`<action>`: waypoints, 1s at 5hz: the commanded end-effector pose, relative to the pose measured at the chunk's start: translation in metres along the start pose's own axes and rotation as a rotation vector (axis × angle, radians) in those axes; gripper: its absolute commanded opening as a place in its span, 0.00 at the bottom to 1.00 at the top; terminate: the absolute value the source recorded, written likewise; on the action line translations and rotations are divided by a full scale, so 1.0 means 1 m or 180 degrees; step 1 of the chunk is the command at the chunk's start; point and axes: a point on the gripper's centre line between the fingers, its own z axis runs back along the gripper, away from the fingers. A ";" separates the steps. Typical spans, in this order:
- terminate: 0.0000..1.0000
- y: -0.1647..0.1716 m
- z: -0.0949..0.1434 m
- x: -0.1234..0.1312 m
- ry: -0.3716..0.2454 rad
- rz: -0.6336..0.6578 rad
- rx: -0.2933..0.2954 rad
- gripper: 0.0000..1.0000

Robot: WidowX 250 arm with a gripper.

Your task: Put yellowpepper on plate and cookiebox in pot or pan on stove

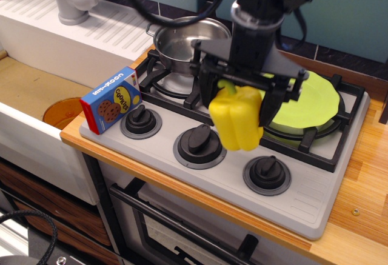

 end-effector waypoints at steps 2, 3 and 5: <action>0.00 -0.008 0.039 0.060 -0.0301 -0.0092 -0.0086 0.00; 0.00 -0.012 0.037 0.086 -0.0314 -0.0141 -0.0096 0.00; 0.00 -0.016 0.022 0.110 -0.0412 -0.0182 -0.0168 0.00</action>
